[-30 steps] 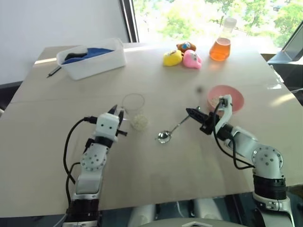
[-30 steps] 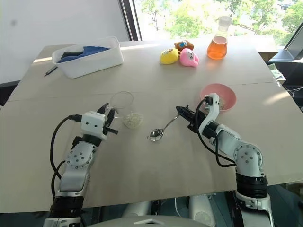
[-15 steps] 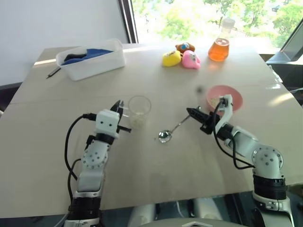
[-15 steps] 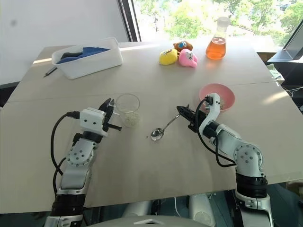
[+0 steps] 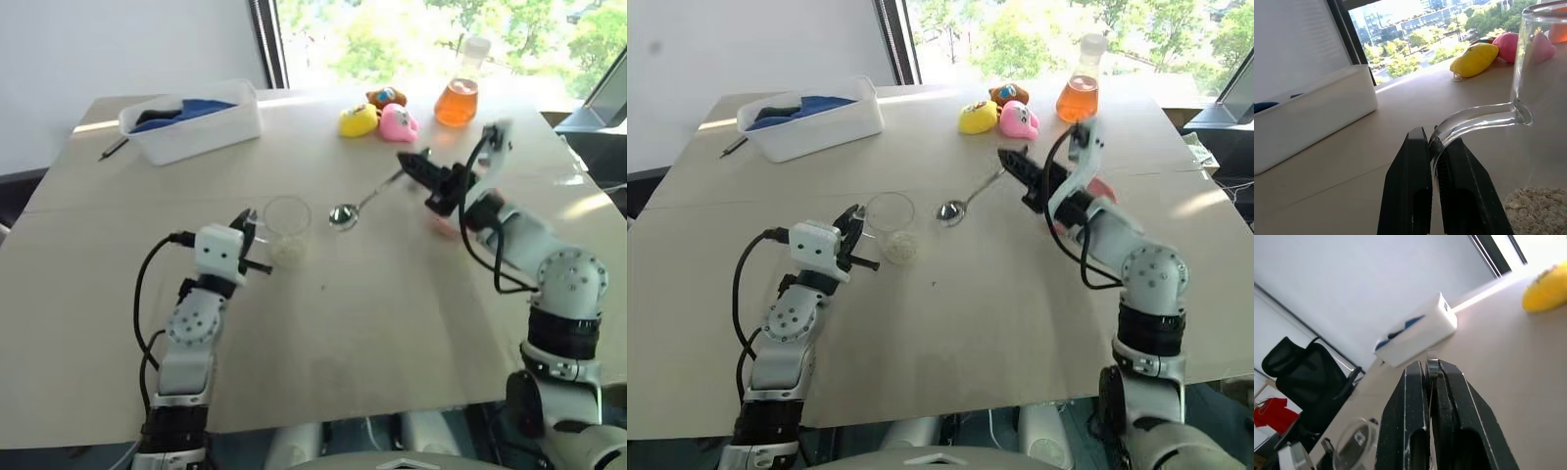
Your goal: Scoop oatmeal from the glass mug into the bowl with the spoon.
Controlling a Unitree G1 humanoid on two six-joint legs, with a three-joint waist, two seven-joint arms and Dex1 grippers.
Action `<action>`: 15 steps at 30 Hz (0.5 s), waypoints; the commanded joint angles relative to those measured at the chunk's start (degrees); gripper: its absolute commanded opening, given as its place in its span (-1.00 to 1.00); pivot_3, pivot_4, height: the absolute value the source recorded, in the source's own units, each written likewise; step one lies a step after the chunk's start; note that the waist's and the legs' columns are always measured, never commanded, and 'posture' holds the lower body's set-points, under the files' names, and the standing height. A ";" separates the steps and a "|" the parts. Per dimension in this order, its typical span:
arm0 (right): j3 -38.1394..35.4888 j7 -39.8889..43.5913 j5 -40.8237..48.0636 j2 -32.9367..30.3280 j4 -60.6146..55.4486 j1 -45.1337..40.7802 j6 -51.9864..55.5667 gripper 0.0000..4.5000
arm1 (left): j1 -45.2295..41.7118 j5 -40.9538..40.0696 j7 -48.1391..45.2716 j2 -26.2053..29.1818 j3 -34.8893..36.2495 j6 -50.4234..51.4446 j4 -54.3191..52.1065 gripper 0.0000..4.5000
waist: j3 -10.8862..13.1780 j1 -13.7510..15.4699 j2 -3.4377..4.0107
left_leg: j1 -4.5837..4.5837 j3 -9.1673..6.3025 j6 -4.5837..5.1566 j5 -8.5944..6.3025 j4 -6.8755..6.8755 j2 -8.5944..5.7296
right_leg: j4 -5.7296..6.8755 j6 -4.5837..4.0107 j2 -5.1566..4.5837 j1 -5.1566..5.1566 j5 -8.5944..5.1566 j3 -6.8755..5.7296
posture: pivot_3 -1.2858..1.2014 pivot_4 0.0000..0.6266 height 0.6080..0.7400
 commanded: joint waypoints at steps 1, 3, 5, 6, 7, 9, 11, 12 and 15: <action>-0.49 0.45 2.45 -0.02 -1.63 -3.90 -1.12 -1.00 | -1.18 -0.72 -2.23 0.67 -0.97 -0.32 2.26 -0.98 | -0.01 0.06 -0.02 | -0.02 -0.03 -0.01 0.00 0.00 0.00 | -0.01 0.00 0.00 -0.01 0.00 -0.04 | 0.03 -0.52 1.00; 0.45 1.15 2.66 0.24 -1.98 -5.07 -1.14 -1.00 | -1.94 -0.90 -3.03 0.91 -1.03 -0.97 3.66 -0.98 | -0.01 0.05 -0.02 | -0.09 -0.04 -0.01 0.01 0.02 0.00 | -0.03 0.00 -0.02 -0.03 0.00 -0.06 | 0.03 -0.52 1.00; 1.42 1.44 2.68 0.61 -2.37 -5.43 -1.06 -1.00 | -2.51 -1.33 -3.88 1.08 -1.22 -1.52 4.70 -0.98 | -0.01 0.01 -0.01 | -0.10 -0.03 -0.01 0.01 0.04 -0.01 | -0.02 0.00 -0.04 -0.03 0.00 -0.04 | 0.03 -0.52 1.00; 2.53 2.33 1.82 0.45 -2.69 -5.26 -0.91 -1.00 | -2.75 -1.57 -4.38 1.13 -1.36 -1.78 5.18 -0.98 | -0.01 0.01 -0.01 | -0.10 -0.02 -0.01 0.01 0.05 -0.02 | 0.00 0.00 -0.04 -0.04 0.00 -0.04 | 0.03 -0.52 1.00; 3.71 3.19 0.54 0.19 -2.97 -4.97 -0.92 -1.00 | -2.92 -1.82 -4.82 1.10 -1.49 -1.97 5.51 -0.98 | -0.01 0.01 -0.01 | -0.10 -0.03 -0.01 0.01 0.07 -0.02 | 0.02 0.00 -0.04 -0.04 0.00 -0.04 | 0.03 -0.52 1.00; 6.18 4.88 -2.72 -0.21 -3.05 -4.64 -1.63 -1.00 | -3.43 -1.58 -5.91 1.45 -1.97 -3.46 6.36 -0.98 | -0.01 0.01 -0.01 | -0.10 -0.03 0.00 0.01 0.08 -0.02 | 0.03 0.00 -0.04 -0.05 0.00 -0.04 | 0.03 -0.52 1.00; 8.25 6.70 -5.54 -0.35 -2.65 -5.09 -2.47 -1.00 | -4.15 -2.03 -7.34 1.54 -2.42 -4.48 7.19 -0.98 | -0.01 0.05 -0.01 | -0.10 -0.03 0.00 0.01 0.10 -0.03 | 0.04 0.00 -0.04 -0.05 0.00 -0.04 | 0.03 -0.52 1.00; 9.15 7.39 -6.86 -0.39 -2.31 -5.50 -2.68 -1.00 | -4.58 -2.38 -7.80 1.48 -2.48 -4.48 7.59 -0.98 | -0.02 0.06 0.00 | -0.11 -0.03 0.00 0.01 0.10 -0.03 | 0.05 0.00 -0.04 -0.05 0.00 -0.05 | 0.03 -0.52 1.00; 11.32 9.33 -10.21 -0.97 -1.38 -6.12 -2.65 -1.00 | -5.70 -3.41 -9.63 1.56 -2.66 -4.16 8.52 -0.98 | -0.02 0.07 0.00 | -0.11 -0.04 0.00 0.01 0.15 -0.07 | 0.10 0.00 -0.06 -0.06 0.00 -0.05 | 0.03 -0.52 1.00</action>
